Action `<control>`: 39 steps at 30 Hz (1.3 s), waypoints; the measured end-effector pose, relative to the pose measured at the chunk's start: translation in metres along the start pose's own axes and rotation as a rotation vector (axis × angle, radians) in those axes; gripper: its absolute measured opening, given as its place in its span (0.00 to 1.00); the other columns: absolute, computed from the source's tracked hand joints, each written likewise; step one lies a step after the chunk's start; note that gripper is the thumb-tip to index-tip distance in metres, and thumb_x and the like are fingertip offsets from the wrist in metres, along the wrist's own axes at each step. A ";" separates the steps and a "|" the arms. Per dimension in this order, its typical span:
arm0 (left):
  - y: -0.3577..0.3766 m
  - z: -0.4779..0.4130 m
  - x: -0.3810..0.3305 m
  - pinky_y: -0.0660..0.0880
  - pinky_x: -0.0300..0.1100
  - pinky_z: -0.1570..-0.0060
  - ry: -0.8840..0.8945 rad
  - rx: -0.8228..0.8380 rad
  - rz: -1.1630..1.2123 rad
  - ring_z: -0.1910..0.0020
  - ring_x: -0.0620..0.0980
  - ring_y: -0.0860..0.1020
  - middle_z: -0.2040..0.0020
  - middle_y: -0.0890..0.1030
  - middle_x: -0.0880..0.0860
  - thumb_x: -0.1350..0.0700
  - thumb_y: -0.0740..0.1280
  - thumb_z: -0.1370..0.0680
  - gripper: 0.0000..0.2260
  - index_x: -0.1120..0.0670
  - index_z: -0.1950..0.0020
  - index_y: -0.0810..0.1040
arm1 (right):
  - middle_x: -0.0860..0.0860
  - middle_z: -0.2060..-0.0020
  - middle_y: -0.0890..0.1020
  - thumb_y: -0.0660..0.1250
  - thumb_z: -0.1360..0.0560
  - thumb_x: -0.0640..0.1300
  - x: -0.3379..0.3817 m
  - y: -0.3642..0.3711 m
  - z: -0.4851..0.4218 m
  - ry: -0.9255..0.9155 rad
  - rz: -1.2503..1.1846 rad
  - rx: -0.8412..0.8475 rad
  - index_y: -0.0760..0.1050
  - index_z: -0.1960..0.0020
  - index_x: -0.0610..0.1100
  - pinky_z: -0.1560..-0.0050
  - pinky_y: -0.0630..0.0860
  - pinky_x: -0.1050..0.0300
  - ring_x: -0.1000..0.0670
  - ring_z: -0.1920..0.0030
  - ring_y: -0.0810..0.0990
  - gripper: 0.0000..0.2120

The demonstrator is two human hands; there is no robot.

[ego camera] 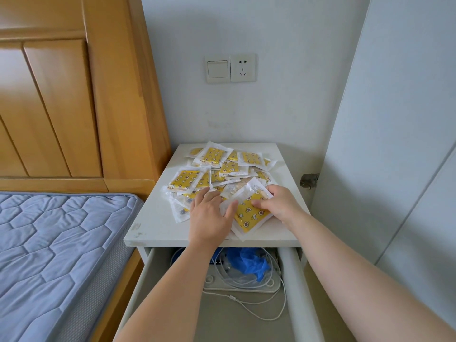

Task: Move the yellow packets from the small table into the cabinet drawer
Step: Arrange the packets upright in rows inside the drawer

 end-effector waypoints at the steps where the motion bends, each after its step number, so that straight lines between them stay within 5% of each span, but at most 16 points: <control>1: 0.001 -0.001 0.001 0.57 0.47 0.29 0.000 0.004 -0.003 0.28 0.52 0.63 0.36 0.76 0.50 0.42 0.60 0.22 0.22 0.57 0.39 0.79 | 0.47 0.54 0.84 0.76 0.33 0.39 -0.001 -0.002 0.002 -0.017 -0.046 -0.017 0.78 0.51 0.43 0.46 0.79 0.46 0.46 0.53 0.83 0.13; 4: -0.006 0.002 -0.005 0.69 0.50 0.41 0.084 -0.080 0.017 0.43 0.56 0.73 0.53 0.79 0.51 0.55 0.69 0.25 0.06 0.57 0.53 0.80 | 0.46 0.52 0.82 0.77 0.35 0.38 -0.008 -0.015 0.005 -0.003 -0.280 -0.103 0.77 0.48 0.45 0.44 0.78 0.47 0.45 0.51 0.82 0.18; 6: -0.016 0.007 -0.008 0.72 0.49 0.55 0.084 -0.157 0.038 0.57 0.54 0.71 0.64 0.76 0.50 0.60 0.70 0.27 0.07 0.58 0.63 0.76 | 0.45 0.53 0.81 0.74 0.31 0.36 -0.012 -0.018 0.009 0.014 -0.464 -0.114 0.75 0.42 0.43 0.48 0.78 0.51 0.46 0.53 0.82 0.19; 12: -0.020 0.012 0.006 0.63 0.35 0.67 -0.099 -0.167 0.311 0.64 0.41 0.69 0.60 0.74 0.50 0.60 0.62 0.20 0.08 0.59 0.58 0.72 | 0.43 0.48 0.83 0.70 0.33 0.43 -0.005 0.012 0.029 0.050 -0.808 0.187 0.70 0.38 0.36 0.47 0.79 0.55 0.48 0.48 0.82 0.26; 17: -0.022 0.012 0.011 0.66 0.30 0.66 -0.132 -0.199 0.390 0.63 0.43 0.70 0.60 0.76 0.53 0.60 0.62 0.20 0.08 0.60 0.58 0.72 | 0.43 0.53 0.84 0.66 0.29 0.31 -0.006 0.028 0.030 0.083 -0.998 0.197 0.73 0.44 0.39 0.49 0.80 0.55 0.47 0.51 0.83 0.14; 21: -0.021 0.011 0.013 0.66 0.30 0.65 -0.131 -0.204 0.412 0.64 0.44 0.70 0.60 0.75 0.54 0.61 0.63 0.20 0.08 0.61 0.58 0.72 | 0.40 0.54 0.83 0.62 0.32 0.22 0.001 0.039 0.030 0.053 -0.975 0.194 0.76 0.47 0.36 0.55 0.80 0.55 0.44 0.52 0.82 0.17; 27: -0.025 0.014 0.007 0.65 0.31 0.65 -0.065 -0.215 0.447 0.65 0.40 0.69 0.65 0.73 0.49 0.64 0.65 0.22 0.08 0.60 0.61 0.72 | 0.44 0.54 0.85 0.73 0.43 0.33 0.008 0.042 0.027 0.008 -1.108 0.168 0.78 0.48 0.40 0.57 0.81 0.53 0.46 0.54 0.84 0.24; 33: -0.020 0.011 -0.003 0.64 0.27 0.64 0.035 -0.166 0.376 0.64 0.45 0.70 0.64 0.71 0.45 0.63 0.66 0.23 0.06 0.59 0.60 0.78 | 0.42 0.49 0.82 0.65 0.24 0.38 0.005 0.043 0.025 0.037 -0.994 0.092 0.75 0.42 0.42 0.50 0.78 0.46 0.44 0.50 0.82 0.10; 37: -0.029 0.009 -0.003 0.68 0.34 0.62 -0.011 -0.197 0.315 0.67 0.41 0.71 0.52 0.76 0.48 0.57 0.65 0.21 0.09 0.56 0.43 0.81 | 0.42 0.46 0.82 0.65 0.23 0.41 -0.003 0.037 0.017 0.167 -1.132 -0.001 0.74 0.39 0.41 0.47 0.77 0.43 0.44 0.48 0.81 0.13; 39: -0.047 0.000 0.006 0.71 0.39 0.60 -0.049 -0.285 0.258 0.64 0.45 0.74 0.48 0.78 0.49 0.58 0.63 0.21 0.10 0.55 0.43 0.80 | 0.42 0.48 0.82 0.65 0.23 0.42 -0.007 0.035 0.014 0.216 -1.175 -0.007 0.74 0.41 0.42 0.45 0.76 0.42 0.44 0.47 0.81 0.12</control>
Point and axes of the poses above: each hand's wrist, its own z-axis away from the middle knuckle, its own y-axis out of the palm, x = y × z, the point moved 9 cm from there along -z, towards the middle knuckle
